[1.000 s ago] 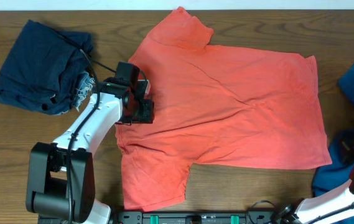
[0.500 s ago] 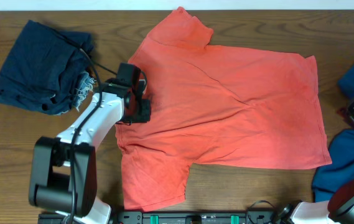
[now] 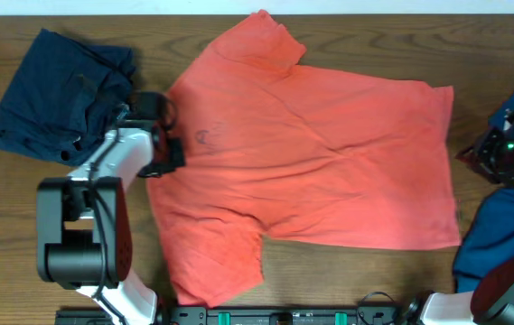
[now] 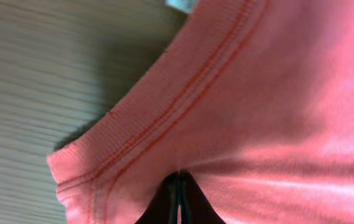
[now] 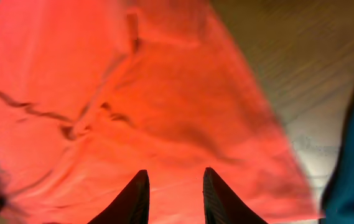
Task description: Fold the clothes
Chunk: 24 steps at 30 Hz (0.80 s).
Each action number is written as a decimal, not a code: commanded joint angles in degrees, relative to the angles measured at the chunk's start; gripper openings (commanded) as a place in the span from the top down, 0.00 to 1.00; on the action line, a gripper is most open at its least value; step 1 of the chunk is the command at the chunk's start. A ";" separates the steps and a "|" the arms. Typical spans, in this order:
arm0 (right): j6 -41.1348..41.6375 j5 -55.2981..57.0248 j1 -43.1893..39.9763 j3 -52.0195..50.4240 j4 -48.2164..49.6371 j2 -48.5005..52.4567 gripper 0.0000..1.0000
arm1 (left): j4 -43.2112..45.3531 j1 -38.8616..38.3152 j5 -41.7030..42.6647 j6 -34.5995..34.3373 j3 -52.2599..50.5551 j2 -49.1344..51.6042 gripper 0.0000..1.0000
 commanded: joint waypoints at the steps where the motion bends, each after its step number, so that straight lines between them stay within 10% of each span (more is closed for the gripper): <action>1: 4.79 7.17 2.58 -3.98 0.68 -0.42 0.72 | -0.20 5.27 -1.86 -0.52 -1.14 3.41 0.94; 8: 10.36 9.20 6.05 -17.05 5.49 -0.04 0.67 | -1.38 6.16 3.06 1.14 -0.15 1.53 0.92; 15: 20.65 14.58 6.19 -29.20 13.79 -0.04 0.98 | -3.82 6.05 3.21 1.20 0.94 -7.37 0.83; 24: 27.76 31.08 1.07 -31.41 14.27 -0.20 0.99 | -7.82 6.05 3.17 1.20 1.03 -21.99 0.65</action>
